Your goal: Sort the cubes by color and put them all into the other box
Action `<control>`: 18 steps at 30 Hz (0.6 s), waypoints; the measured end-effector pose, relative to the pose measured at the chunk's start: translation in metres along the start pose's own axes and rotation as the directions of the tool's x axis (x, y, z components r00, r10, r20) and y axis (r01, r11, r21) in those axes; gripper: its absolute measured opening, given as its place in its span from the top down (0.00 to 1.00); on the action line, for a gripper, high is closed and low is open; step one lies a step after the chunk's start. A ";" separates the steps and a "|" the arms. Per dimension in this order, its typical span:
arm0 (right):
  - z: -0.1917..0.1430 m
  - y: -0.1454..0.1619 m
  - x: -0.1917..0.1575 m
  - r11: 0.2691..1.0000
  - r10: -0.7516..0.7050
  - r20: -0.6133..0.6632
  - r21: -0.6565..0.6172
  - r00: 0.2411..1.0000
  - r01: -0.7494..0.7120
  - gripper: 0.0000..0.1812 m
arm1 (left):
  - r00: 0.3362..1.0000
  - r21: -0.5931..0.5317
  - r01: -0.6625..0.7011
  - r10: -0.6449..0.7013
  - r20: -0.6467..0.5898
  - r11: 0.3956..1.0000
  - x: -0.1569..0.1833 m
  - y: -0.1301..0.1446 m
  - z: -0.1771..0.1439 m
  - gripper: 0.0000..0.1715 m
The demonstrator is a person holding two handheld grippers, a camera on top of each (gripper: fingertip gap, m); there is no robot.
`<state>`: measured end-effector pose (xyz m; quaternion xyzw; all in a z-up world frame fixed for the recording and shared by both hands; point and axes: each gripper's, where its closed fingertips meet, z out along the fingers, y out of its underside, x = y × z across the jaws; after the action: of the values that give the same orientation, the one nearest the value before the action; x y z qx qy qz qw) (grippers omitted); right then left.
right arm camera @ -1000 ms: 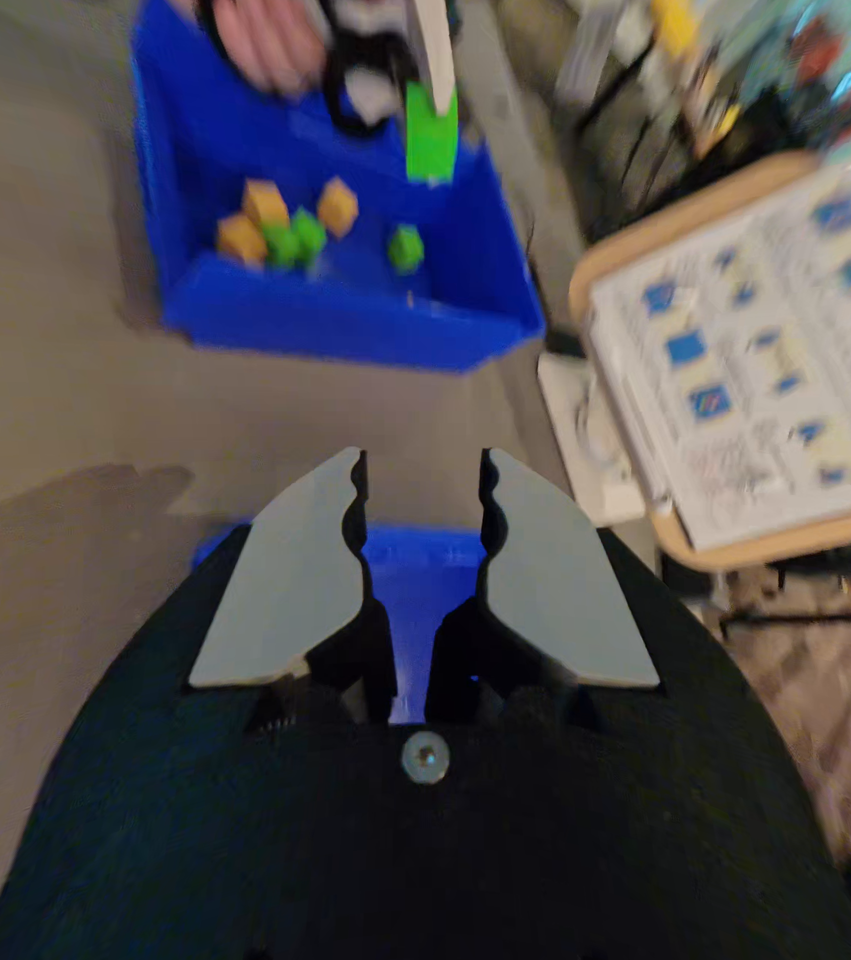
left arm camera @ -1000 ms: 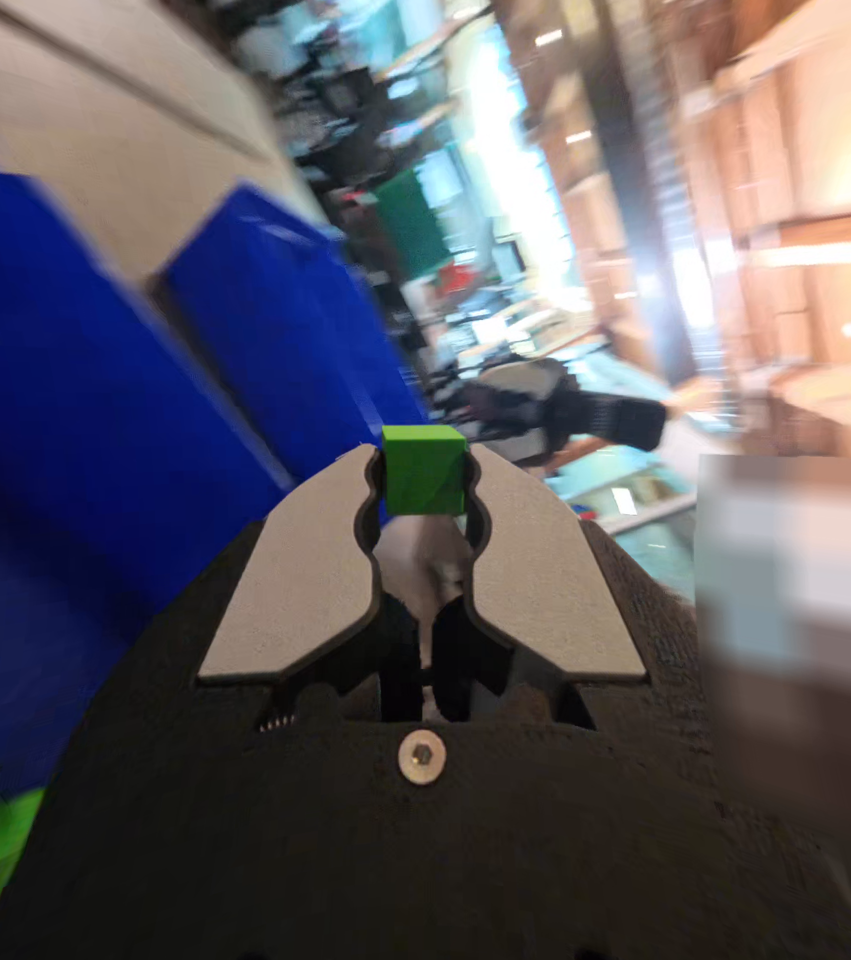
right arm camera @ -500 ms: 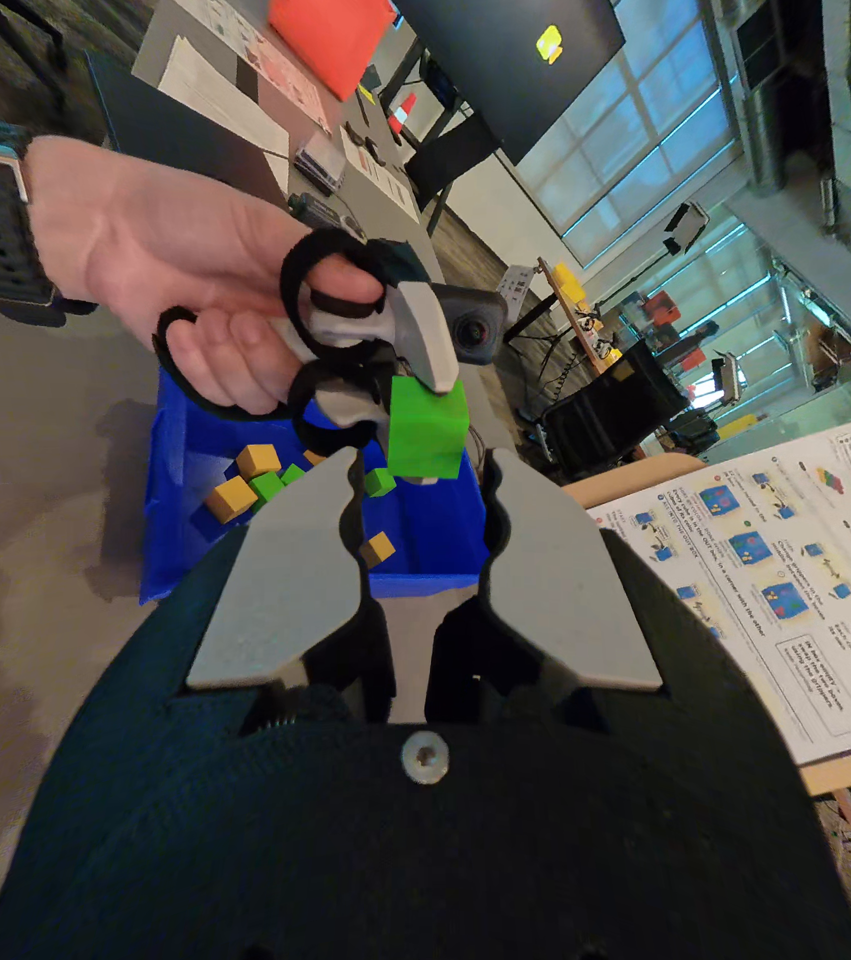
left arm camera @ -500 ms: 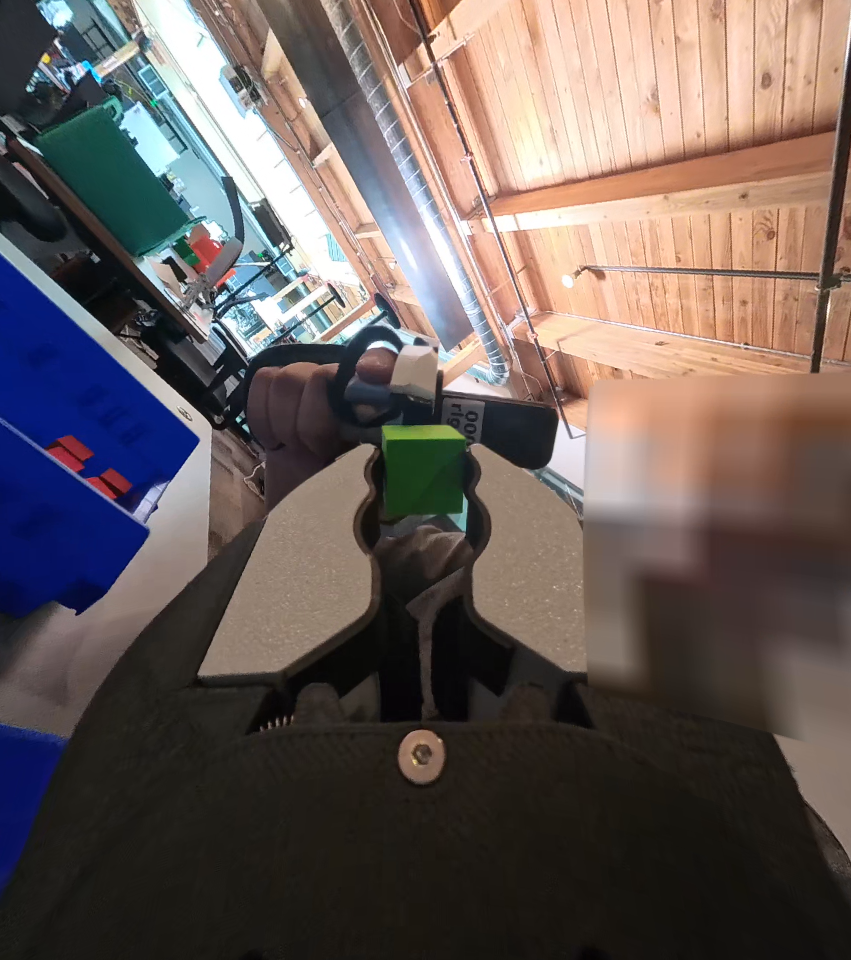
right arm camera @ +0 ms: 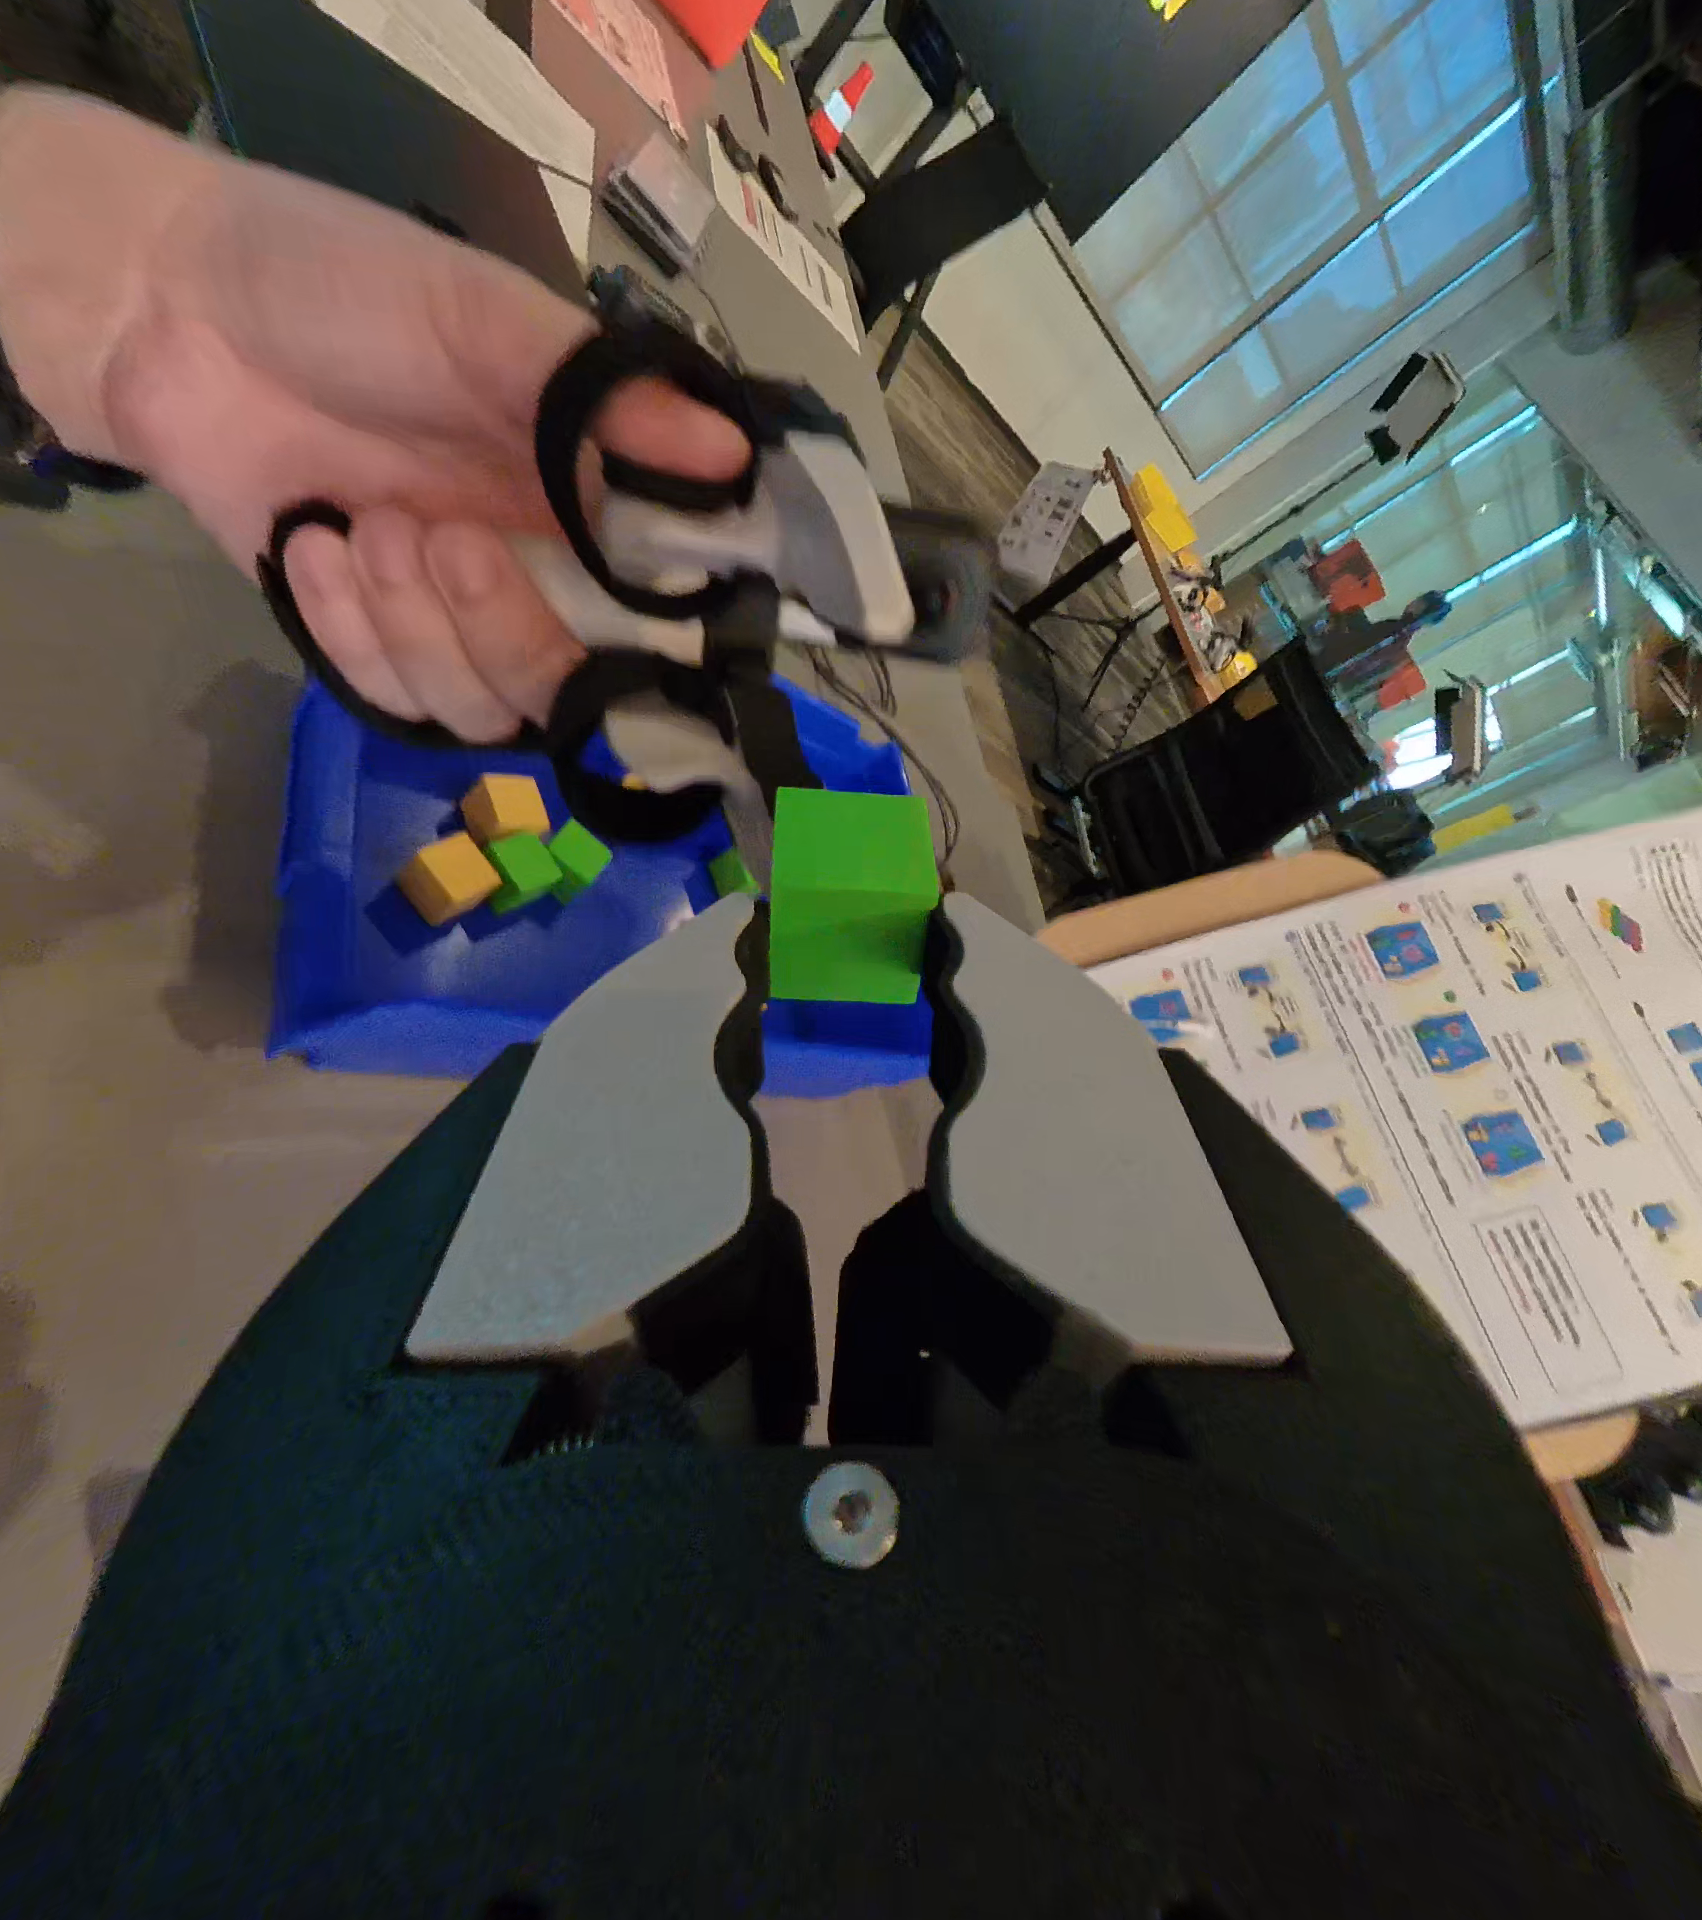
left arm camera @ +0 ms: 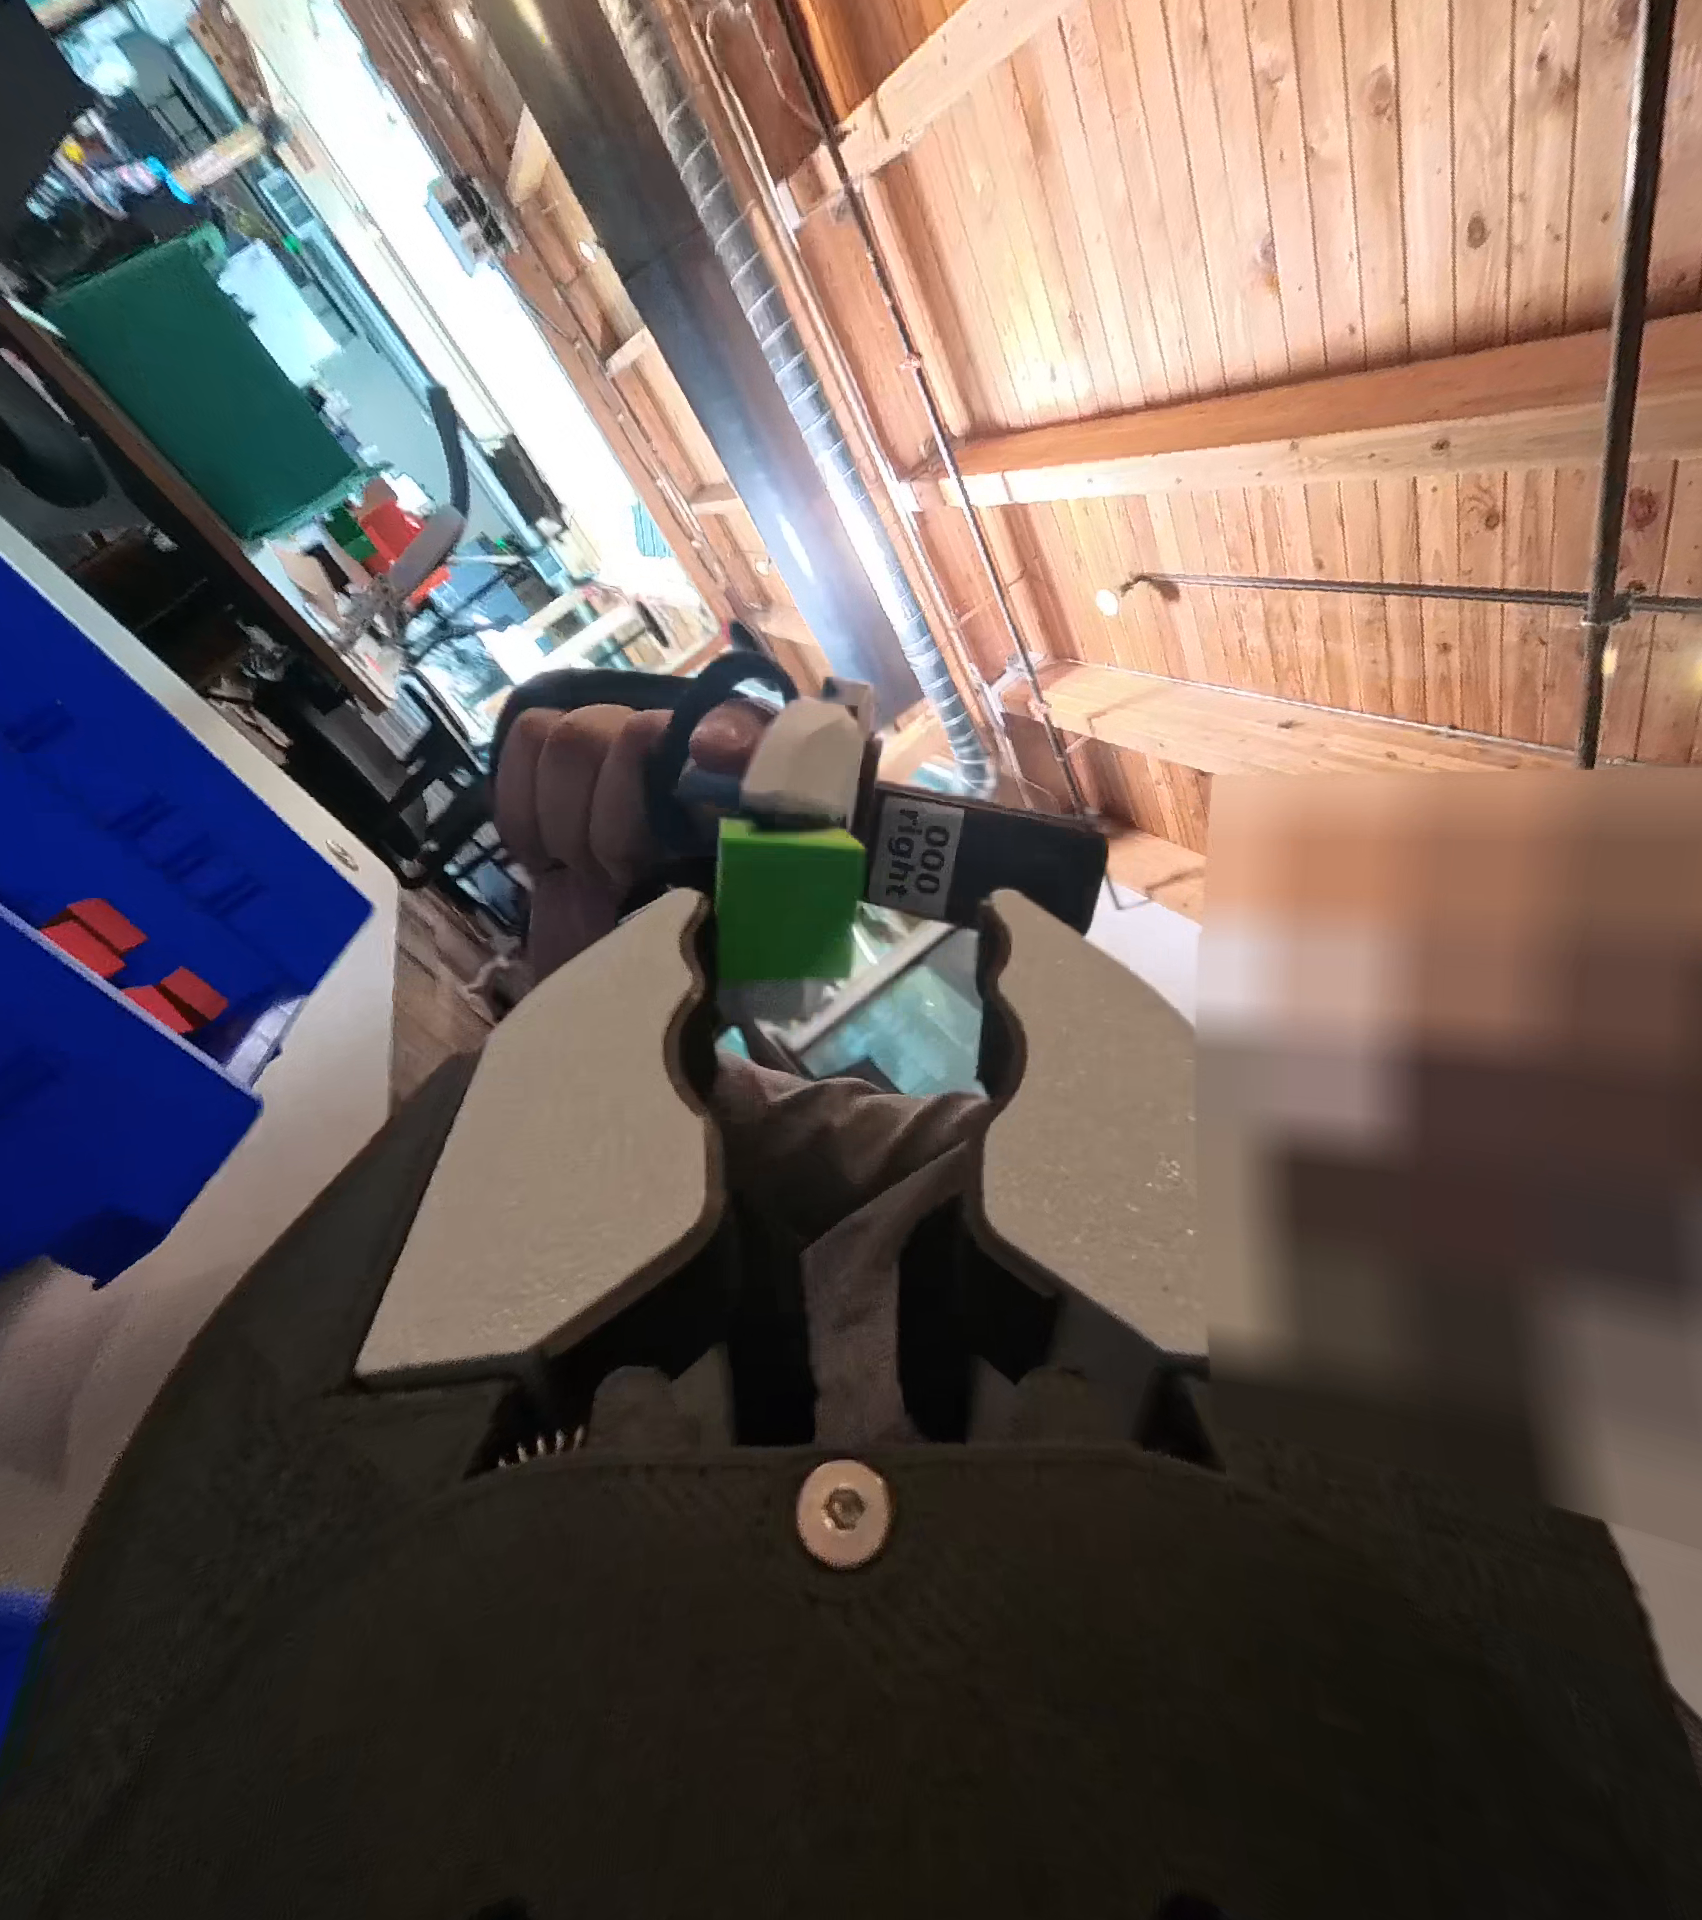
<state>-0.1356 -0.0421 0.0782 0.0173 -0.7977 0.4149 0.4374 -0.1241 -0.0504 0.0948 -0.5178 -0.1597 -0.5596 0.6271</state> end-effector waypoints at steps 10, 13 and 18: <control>-0.065 0.207 0.045 0.730 0.233 0.115 -0.676 0.966 -0.096 0.84 | 0.946 -0.024 -0.208 0.207 0.251 0.978 0.013 0.009 -0.033 0.84; -0.059 0.257 0.029 0.628 0.342 0.212 -0.776 0.916 -0.055 0.84 | 0.926 -0.042 -0.256 0.257 0.277 0.966 0.021 0.009 -0.032 0.85; -0.032 0.310 0.011 0.538 0.409 0.306 -0.842 0.859 0.044 0.84 | 0.922 -0.075 -0.271 0.281 0.265 0.960 0.028 0.014 -0.029 0.85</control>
<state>-0.2419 0.1865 -0.1055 -0.1763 -0.9743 0.0191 0.1387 -0.1134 -0.0917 0.0983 -0.6189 -0.1596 -0.3919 0.6618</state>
